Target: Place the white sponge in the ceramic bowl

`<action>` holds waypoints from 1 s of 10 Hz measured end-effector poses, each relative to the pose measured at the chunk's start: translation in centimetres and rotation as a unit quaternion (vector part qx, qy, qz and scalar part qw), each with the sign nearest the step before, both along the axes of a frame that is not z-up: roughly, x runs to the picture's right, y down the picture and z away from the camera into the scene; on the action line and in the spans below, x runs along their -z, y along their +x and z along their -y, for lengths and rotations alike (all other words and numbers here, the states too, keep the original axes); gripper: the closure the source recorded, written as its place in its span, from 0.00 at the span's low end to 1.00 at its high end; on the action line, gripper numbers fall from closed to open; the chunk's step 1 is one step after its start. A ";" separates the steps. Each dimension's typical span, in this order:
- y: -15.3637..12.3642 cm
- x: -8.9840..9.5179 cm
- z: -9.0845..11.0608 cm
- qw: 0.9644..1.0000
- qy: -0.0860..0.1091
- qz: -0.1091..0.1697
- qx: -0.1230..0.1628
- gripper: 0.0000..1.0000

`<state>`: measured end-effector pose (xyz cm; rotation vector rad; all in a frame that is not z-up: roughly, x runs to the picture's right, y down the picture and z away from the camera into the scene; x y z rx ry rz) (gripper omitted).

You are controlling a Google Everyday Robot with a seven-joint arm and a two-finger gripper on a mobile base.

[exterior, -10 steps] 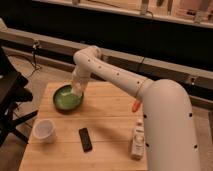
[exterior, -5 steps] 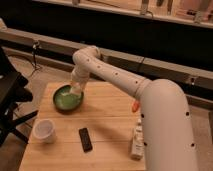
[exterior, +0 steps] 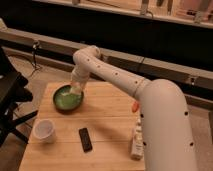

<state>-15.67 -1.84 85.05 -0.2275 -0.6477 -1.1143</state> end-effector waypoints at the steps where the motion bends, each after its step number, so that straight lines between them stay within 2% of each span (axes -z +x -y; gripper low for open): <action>1: -0.1 0.0 0.0 1.000 0.000 0.001 0.000 0.83; 10: -0.6 -0.6 0.4 1.000 0.002 0.005 0.001 0.83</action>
